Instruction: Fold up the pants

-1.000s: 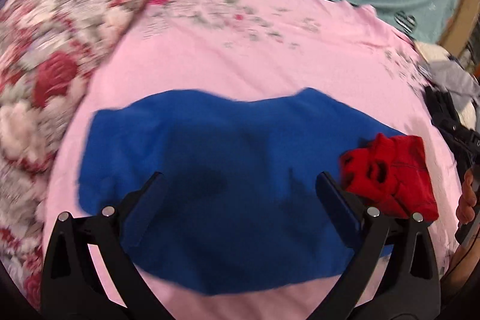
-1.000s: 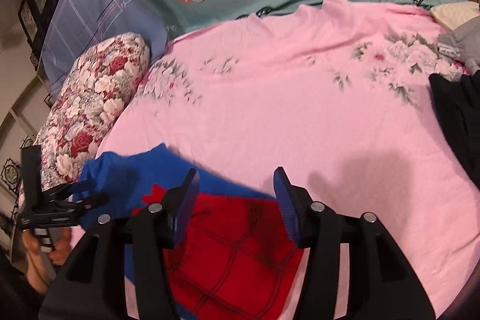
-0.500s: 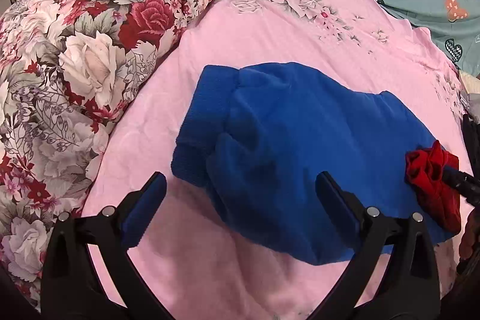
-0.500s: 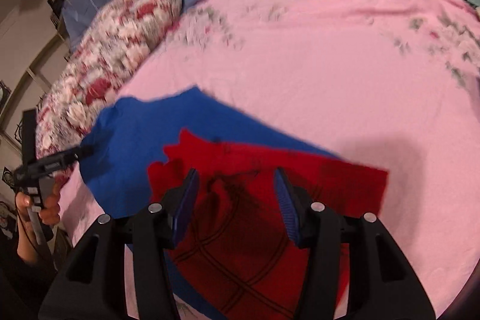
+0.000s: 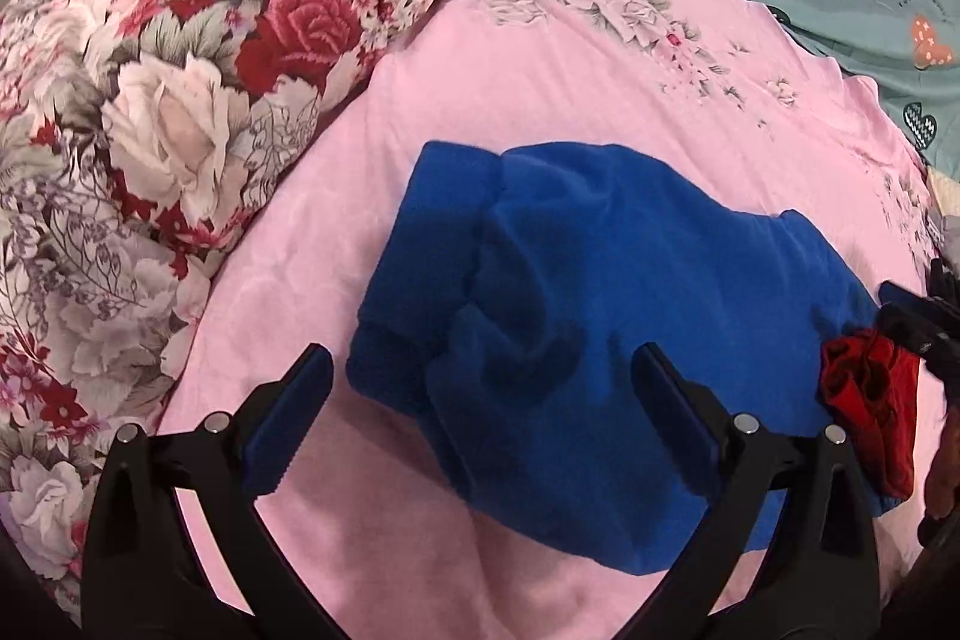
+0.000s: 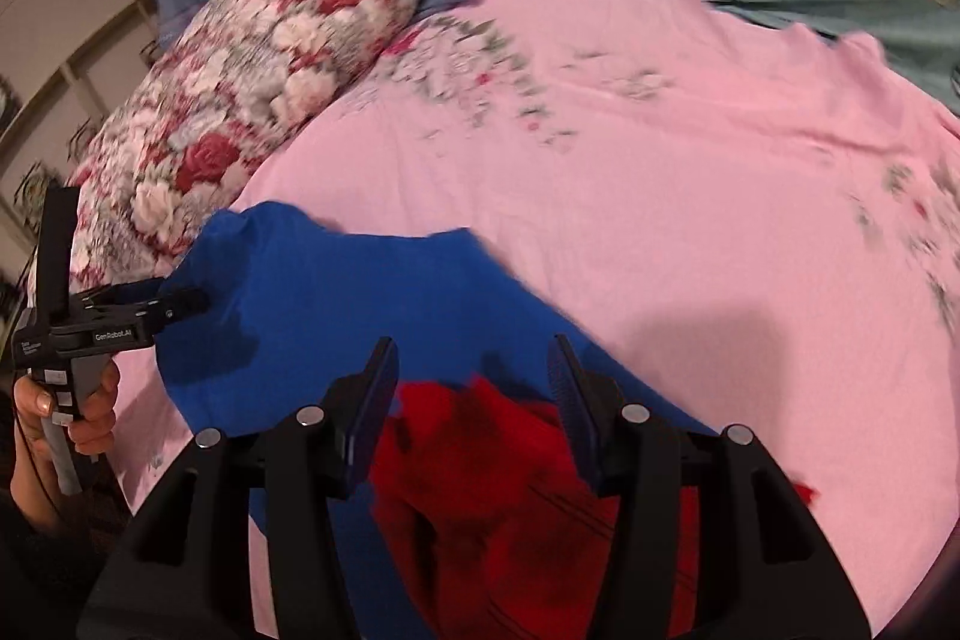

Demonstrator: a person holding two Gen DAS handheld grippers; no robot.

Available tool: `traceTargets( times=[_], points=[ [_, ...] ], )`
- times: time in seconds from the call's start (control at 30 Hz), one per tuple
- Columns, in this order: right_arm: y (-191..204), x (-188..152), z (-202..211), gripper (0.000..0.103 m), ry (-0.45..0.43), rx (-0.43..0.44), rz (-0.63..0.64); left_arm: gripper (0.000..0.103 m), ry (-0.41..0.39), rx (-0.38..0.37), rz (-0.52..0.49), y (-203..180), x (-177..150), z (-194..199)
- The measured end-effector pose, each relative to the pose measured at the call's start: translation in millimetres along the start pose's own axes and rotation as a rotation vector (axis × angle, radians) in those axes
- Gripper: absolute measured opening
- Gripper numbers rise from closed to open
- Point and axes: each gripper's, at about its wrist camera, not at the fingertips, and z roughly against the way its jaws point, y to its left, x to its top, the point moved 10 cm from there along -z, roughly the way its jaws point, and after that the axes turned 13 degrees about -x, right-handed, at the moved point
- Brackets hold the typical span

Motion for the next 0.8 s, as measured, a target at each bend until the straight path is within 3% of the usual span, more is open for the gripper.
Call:
traceTargets(
  times=[0.07, 0.13, 0.2, 0.27, 0.3, 0.47, 0.57, 0.63, 0.73, 0.8],
  points=[
    [20, 1, -22, 0.053, 0.073, 0.049, 0.030, 0.101, 0.005, -0.004, 0.020, 5, -2, -1],
    [29, 4, -36, 0.053, 0.091, 0.054, 0.054, 0.101, 0.008, 0.007, 0.038, 11, -3, -3],
    [30, 7, -51, 0.052, 0.103, -0.001, 0.092, 0.101, 0.009, 0.044, 0.042, 19, -1, -4],
    [11, 8, -63, 0.052, 0.106, -0.127, 0.091, 0.101, -0.017, 0.104, 0.039, 28, 6, 0],
    [7, 9, -63, 0.052, 0.103, -0.130, 0.070, 0.101, -0.030, 0.111, 0.036, 29, 10, 3],
    [28, 22, -35, 0.052, 0.030, -0.037, 0.055, 0.101, -0.122, 0.137, -0.031, 16, 46, 16],
    [56, 38, -30, 0.051, -0.008, 0.031, 0.073, 0.101, -0.165, 0.052, -0.049, -6, 67, 20],
    [70, 43, -39, 0.045, 0.007, 0.054, 0.070, 0.101, -0.160, 0.035, -0.080, -16, 75, 12],
    [79, 43, -57, 0.039, 0.070, 0.099, 0.020, 0.101, -0.098, 0.167, -0.128, -6, 75, -12],
    [75, 37, -75, 0.036, 0.132, 0.091, 0.000, 0.101, -0.052, 0.216, -0.102, 11, 70, -27]
  ],
)
